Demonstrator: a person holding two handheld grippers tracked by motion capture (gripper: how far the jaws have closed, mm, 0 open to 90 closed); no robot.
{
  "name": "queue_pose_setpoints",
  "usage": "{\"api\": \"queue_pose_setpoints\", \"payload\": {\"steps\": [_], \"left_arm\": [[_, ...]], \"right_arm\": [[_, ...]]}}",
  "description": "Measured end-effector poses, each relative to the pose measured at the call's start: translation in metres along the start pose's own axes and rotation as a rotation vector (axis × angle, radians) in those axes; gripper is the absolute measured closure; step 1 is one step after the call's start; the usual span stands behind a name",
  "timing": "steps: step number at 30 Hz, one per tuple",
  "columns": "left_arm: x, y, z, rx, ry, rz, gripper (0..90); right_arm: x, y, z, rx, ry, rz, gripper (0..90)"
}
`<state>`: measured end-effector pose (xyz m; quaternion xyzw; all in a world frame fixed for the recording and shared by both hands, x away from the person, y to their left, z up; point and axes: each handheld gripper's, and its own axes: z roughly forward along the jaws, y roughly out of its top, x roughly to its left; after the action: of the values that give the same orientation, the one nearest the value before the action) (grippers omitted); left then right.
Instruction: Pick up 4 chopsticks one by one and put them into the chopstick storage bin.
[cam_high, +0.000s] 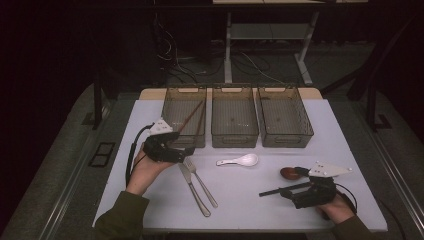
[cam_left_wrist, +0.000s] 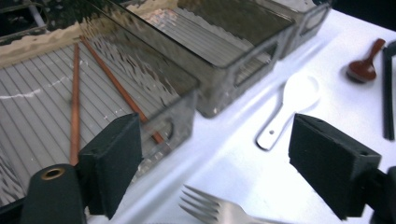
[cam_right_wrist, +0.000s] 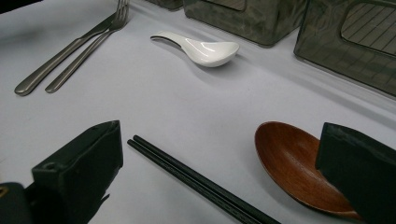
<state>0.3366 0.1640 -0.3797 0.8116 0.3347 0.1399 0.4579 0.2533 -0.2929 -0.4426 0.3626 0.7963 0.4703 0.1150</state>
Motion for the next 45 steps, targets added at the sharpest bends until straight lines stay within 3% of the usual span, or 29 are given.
{"api": "queue_pose_setpoints", "payload": {"steps": [6,15,18,22,27,29,32,36,40,41,43,45], "left_arm": [[-0.017,-0.018,-0.004,0.012,0.008,0.051,11.4],[-0.033,-0.042,-0.010,-0.021,-0.033,0.035,3.3],[-0.039,-0.051,-0.011,-0.010,-0.037,0.044,0.7],[-0.045,-0.062,-0.014,-0.013,-0.051,0.022,0.0],[-0.046,-0.073,-0.019,-0.023,-0.055,0.056,0.0],[-0.043,-0.073,-0.019,-0.029,-0.047,0.043,0.0],[-0.039,-0.074,-0.018,-0.037,-0.067,0.011,0.0],[-0.037,-0.075,-0.017,-0.037,-0.076,0.007,0.2],[-0.037,-0.075,-0.015,-0.036,-0.083,0.006,0.3],[-0.037,-0.075,-0.015,-0.033,-0.085,0.010,0.4],[-0.038,-0.076,-0.015,-0.025,-0.087,0.015,0.6],[-0.039,-0.076,-0.014,-0.026,-0.089,0.016,0.6]], "right_arm": [[0.000,0.000,-0.001,-0.004,0.000,0.000,0.6],[-0.002,0.000,-0.003,-0.017,-0.001,0.006,0.6],[-0.002,0.001,-0.003,-0.017,0.000,0.002,0.6],[-0.002,0.002,-0.003,-0.023,0.005,0.000,0.6],[-0.002,0.003,-0.002,-0.014,-0.012,-0.007,0.6],[-0.003,0.005,-0.002,-0.012,-0.019,0.008,0.6],[-0.006,0.008,-0.004,-0.033,-0.037,0.020,0.6],[-0.010,0.013,-0.007,-0.039,-0.040,0.009,0.6],[-0.015,0.017,-0.012,0.024,-0.006,-0.033,0.7],[-0.016,0.018,-0.012,0.053,-0.022,-0.038,1.6],[-0.018,0.020,-0.015,0.086,-0.042,-0.057,10.5],[-0.021,0.020,-0.018,0.085,-0.040,-0.050,17.4]]}}
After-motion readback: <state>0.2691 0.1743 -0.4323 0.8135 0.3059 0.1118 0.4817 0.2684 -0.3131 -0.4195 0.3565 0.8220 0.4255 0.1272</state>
